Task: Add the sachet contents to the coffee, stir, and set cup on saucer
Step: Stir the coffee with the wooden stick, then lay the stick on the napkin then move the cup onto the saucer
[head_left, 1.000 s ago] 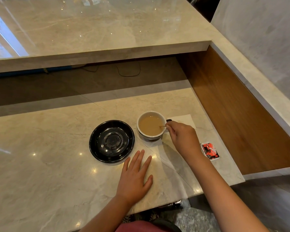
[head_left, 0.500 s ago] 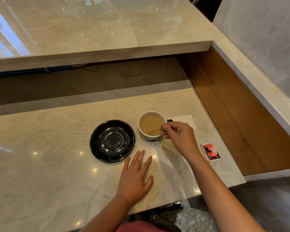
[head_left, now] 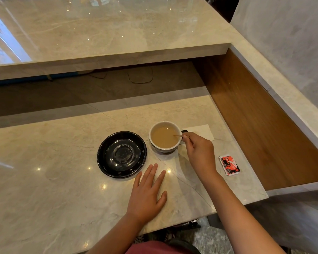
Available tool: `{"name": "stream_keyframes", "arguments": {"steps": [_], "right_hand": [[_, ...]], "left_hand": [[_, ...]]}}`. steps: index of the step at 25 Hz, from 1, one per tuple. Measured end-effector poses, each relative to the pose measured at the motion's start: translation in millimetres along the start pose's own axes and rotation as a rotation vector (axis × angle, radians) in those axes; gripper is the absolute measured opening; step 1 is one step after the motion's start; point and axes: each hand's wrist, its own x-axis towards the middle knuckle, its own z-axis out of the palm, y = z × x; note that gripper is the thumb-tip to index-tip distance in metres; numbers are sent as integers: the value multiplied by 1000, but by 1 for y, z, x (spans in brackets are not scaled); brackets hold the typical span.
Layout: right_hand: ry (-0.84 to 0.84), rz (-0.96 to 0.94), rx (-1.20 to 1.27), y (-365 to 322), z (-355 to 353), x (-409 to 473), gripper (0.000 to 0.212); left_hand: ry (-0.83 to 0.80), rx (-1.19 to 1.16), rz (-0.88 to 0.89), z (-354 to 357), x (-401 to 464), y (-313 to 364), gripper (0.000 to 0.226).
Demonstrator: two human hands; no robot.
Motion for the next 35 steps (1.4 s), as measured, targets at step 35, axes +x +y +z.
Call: {"name": "stream_keyframes", "arguments": {"steps": [35], "right_hand": [[-157, -638, -477, 117, -57, -5, 49]], "left_hand": [[0, 11, -4, 0, 0, 1, 60]]}}
